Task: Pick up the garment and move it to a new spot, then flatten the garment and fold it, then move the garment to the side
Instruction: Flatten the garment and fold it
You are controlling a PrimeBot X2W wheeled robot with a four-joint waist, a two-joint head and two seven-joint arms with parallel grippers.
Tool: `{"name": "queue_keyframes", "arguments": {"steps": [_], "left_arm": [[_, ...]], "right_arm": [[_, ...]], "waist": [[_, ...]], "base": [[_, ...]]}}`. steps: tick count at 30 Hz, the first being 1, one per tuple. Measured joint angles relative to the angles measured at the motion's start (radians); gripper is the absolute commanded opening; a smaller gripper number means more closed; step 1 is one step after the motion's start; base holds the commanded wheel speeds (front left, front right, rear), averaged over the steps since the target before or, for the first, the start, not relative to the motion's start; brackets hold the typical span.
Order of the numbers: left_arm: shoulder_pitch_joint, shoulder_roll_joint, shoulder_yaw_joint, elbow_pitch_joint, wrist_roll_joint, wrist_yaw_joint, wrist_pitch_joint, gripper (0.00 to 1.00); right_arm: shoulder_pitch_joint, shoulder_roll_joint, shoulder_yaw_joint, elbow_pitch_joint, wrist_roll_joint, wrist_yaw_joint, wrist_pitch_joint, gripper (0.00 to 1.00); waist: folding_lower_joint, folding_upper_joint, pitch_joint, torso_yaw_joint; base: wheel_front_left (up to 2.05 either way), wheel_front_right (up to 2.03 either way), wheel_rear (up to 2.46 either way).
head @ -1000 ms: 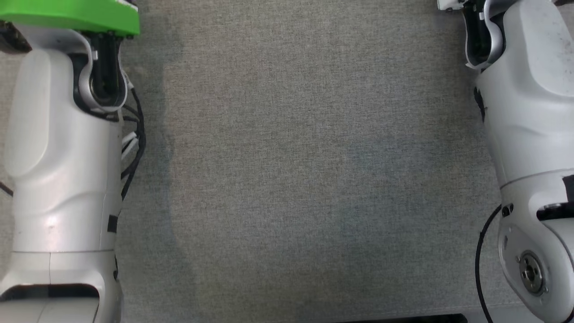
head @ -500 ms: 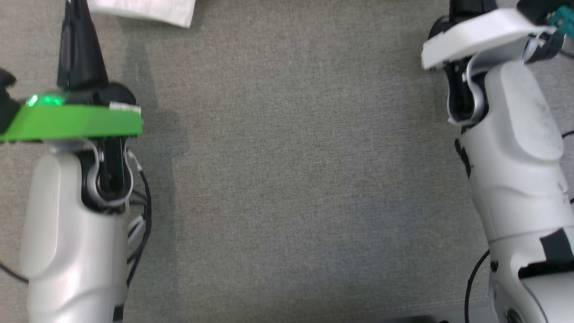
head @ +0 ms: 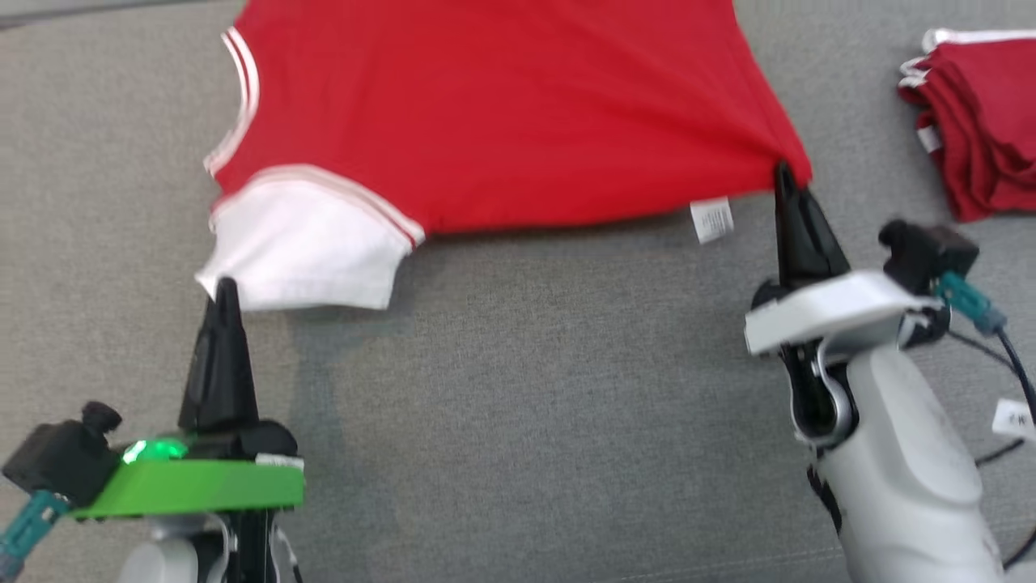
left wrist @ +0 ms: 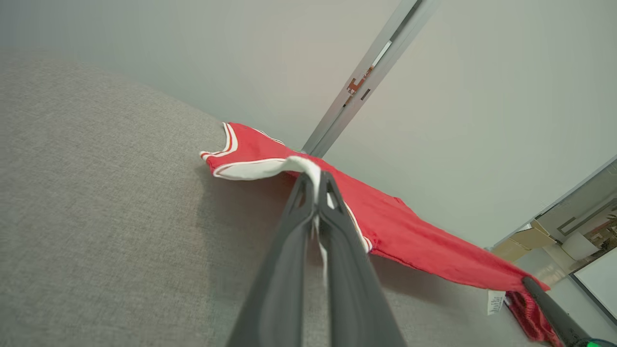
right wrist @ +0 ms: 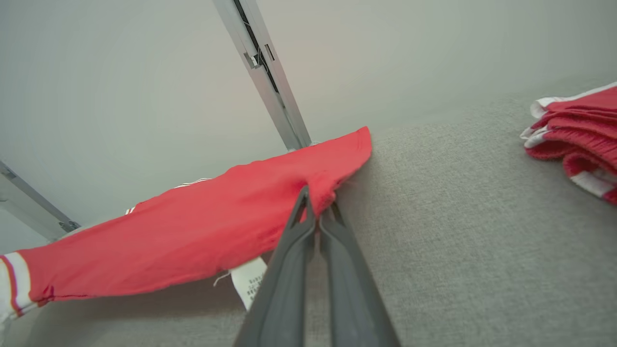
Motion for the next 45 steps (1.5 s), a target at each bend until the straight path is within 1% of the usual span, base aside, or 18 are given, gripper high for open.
{"name": "queue_keyframes", "arguments": {"steps": [4, 7, 15, 19, 25, 26, 31, 35, 39, 45], "left_arm": [[0.105, 0.023, -0.018, -0.044, 0.002, 0.009, 0.041, 0.00], [0.180, 0.027, -0.024, -0.074, 0.000, 0.019, 0.053, 0.00], [0.330, 0.035, -0.034, -0.148, -0.008, 0.044, 0.077, 0.00], [0.411, 0.047, -0.048, -0.178, -0.009, 0.056, 0.105, 0.00], [0.432, 0.047, -0.055, -0.168, -0.019, 0.066, 0.122, 0.00], [0.422, 0.047, -0.062, -0.119, -0.021, 0.063, 0.122, 0.00], [0.371, 0.046, -0.067, -0.077, -0.020, 0.056, 0.120, 0.00], [0.296, 0.046, -0.065, -0.053, -0.010, 0.052, 0.106, 0.00], [0.185, 0.046, -0.074, -0.004, 0.015, 0.036, 0.094, 0.00], [-0.020, 0.044, -0.093, 0.137, 0.063, 0.016, 0.069, 0.00]], "right_arm": [[0.128, 0.000, -0.010, -0.042, 0.038, 0.000, 0.000, 0.00], [0.207, 0.000, -0.013, -0.074, 0.053, 0.000, 0.000, 0.00], [0.382, 0.000, -0.001, -0.155, 0.048, 0.000, 0.000, 0.00], [0.460, 0.000, -0.002, -0.190, 0.036, 0.000, 0.002, 0.00], [0.494, 0.000, -0.010, -0.172, 0.047, 0.000, 0.020, 0.00], [0.481, 0.000, 0.002, -0.083, 0.071, 0.000, 0.022, 0.00], [0.438, 0.000, 0.019, -0.014, 0.090, 0.000, 0.014, 0.00], [0.404, 0.000, 0.029, 0.017, 0.101, 0.000, 0.007, 0.00], [0.366, -0.001, 0.025, 0.035, 0.149, 0.000, 0.004, 0.00], [0.299, 0.000, 0.013, 0.032, 0.196, 0.000, 0.000, 0.00]], "waist": [[0.0000, 0.0000, -0.075, -0.001], [0.0000, 0.0000, -0.126, -0.002], [0.0000, 0.0000, -0.234, -0.006], [-0.0001, 0.0000, -0.267, -0.012], [0.0000, 0.0000, -0.265, -0.017], [-0.0001, 0.0000, -0.246, -0.017], [0.0000, 0.0000, -0.221, -0.016], [0.0000, 0.0000, -0.200, -0.015], [0.0000, 0.0000, -0.175, -0.017], [0.0000, 0.0000, -0.132, -0.024]], "base": [[0.00, 0.00, 0.00], [0.00, 0.00, 0.00], [0.00, 0.00, 0.00], [0.00, 0.00, 0.00], [0.00, 0.00, 0.00], [0.00, 0.00, 0.00], [0.00, 0.00, 0.00], [0.00, 0.00, 0.00], [0.00, 0.00, 0.00], [0.00, 0.00, 0.00]]}}
